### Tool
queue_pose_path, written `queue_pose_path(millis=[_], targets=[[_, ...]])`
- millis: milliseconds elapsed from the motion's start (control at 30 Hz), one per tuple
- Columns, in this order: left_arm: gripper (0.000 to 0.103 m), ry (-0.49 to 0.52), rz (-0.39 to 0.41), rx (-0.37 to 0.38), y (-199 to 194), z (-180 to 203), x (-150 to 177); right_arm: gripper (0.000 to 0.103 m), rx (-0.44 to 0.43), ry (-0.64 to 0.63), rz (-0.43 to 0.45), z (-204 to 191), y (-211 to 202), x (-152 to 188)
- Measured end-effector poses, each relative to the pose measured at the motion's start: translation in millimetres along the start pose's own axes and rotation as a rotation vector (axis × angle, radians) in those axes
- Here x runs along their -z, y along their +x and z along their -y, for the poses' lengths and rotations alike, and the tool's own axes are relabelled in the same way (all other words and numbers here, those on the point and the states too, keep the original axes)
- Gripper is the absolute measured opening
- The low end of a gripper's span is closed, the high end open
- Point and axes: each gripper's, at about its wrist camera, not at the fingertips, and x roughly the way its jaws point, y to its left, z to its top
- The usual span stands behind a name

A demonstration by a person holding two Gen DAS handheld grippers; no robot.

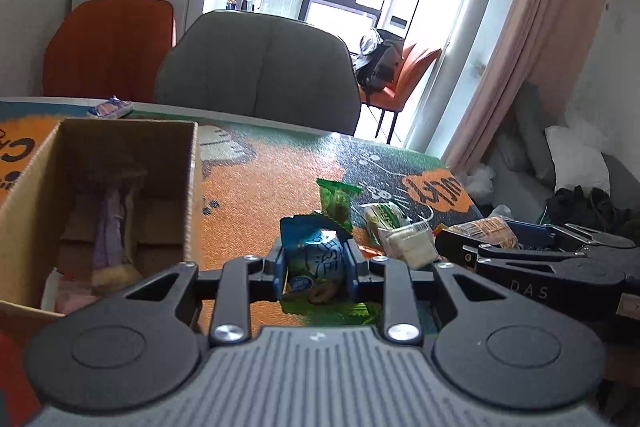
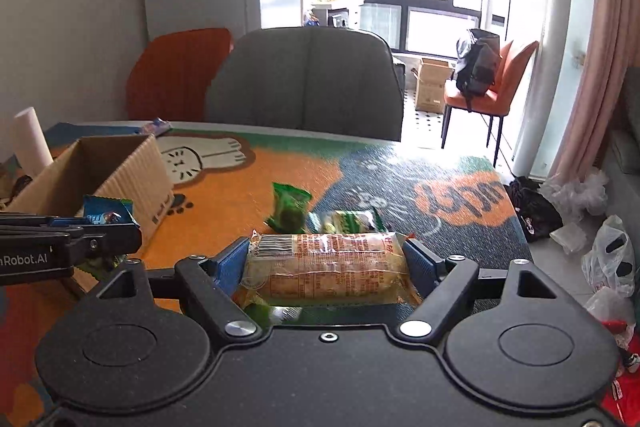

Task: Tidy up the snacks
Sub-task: 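Carry the blue packet and bread loaf over the cardboard box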

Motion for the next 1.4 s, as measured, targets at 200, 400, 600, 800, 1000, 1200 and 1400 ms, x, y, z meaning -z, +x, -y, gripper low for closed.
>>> queue_pose_path(millis=[200,400,600,800,1000,1200,1400], targets=[[0.028,-0.009,0.038,-0.021,-17.1,-16.9,-9.2,0.078,-0.026,-0.006,0.036,-18.7,-5.0,-13.3],[0.028,-0.024,0.071,-0.044,-31.4,-36.0,-17.3,0.078,-0.047,-0.016,0.054,-35.9,-6.8,-20.5],[0.028,-0.050,0.087,-0.069,-38.9,-55.5,-19.3,0.078,-0.068,-0.029,0.065,-51.7,-8.1,-26.7],[0.028,-0.079,0.090,-0.089,-42.3,-74.2,-17.1,0.078,-0.084,-0.041,0.059,-66.8,-4.3,-27.7],[0.028,-0.117,0.080,-0.106,-44.0,-99.4,-15.0,0.078,-0.095,-0.045,0.057,-81.3,-0.6,-30.1],[0.028,-0.163,0.078,-0.112,-45.0,-123.2,-14.9,0.078,-0.114,-0.054,0.050,-100.0,5.6,-34.4],[0.031,-0.182,0.077,-0.116,-45.9,-132.7,-15.9,0.078,-0.141,-0.067,0.052,-119.4,9.8,-39.5]])
